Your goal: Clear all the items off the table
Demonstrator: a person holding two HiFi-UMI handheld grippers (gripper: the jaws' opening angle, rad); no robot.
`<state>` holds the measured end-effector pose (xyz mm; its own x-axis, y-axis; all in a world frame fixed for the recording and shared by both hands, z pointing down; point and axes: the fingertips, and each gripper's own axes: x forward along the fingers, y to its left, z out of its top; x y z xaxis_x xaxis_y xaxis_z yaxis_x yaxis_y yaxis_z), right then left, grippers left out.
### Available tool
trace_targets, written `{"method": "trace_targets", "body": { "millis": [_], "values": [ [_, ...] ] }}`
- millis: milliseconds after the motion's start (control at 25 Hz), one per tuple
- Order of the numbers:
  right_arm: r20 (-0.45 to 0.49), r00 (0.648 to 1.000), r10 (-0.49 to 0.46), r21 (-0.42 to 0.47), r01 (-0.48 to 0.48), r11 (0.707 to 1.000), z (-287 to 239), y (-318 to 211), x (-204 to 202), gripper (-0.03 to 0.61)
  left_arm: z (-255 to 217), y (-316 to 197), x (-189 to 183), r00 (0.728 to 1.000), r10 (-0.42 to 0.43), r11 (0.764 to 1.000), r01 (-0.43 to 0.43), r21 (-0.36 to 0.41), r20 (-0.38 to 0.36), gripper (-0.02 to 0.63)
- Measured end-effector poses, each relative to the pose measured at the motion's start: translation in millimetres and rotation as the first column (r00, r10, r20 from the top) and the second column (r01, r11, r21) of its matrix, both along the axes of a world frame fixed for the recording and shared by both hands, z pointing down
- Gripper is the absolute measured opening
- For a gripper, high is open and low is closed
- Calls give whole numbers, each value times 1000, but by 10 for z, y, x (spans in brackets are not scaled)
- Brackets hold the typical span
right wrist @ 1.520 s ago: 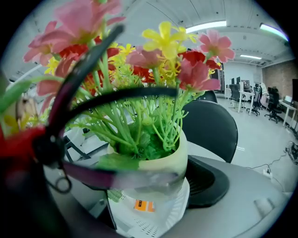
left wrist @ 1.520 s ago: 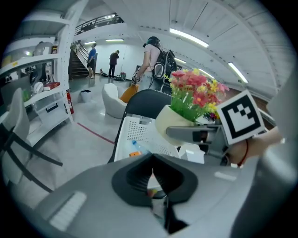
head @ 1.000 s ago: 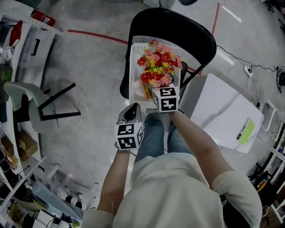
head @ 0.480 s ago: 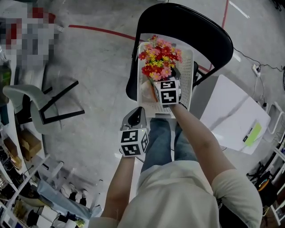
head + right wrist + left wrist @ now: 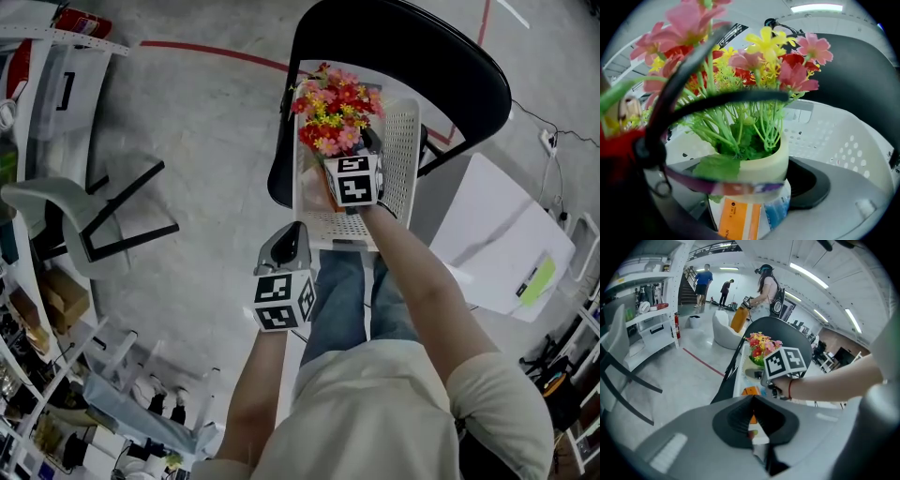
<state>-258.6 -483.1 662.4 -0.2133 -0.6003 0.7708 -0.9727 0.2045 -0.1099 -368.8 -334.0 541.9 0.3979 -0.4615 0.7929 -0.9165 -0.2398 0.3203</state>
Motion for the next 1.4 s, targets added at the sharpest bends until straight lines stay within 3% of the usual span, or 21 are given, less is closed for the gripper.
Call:
{"method": "trace_targets", "body": {
  "millis": [640, 800, 1400],
  "values": [
    [-21, 995, -97, -108, 94, 990, 443, -18, -107, 485, 102, 6, 5, 1000, -12, 1000, 12, -23, -2, 8],
    [10, 996, -86, -121, 87, 989, 421, 20, -108, 511, 91, 17, 17, 1000, -12, 1000, 12, -22, -2, 8],
    [55, 997, -45, -110, 51, 993, -113, 377, -8, 497, -101, 58, 165, 1000, -15, 999, 16, 29, -9, 8]
  ]
}}
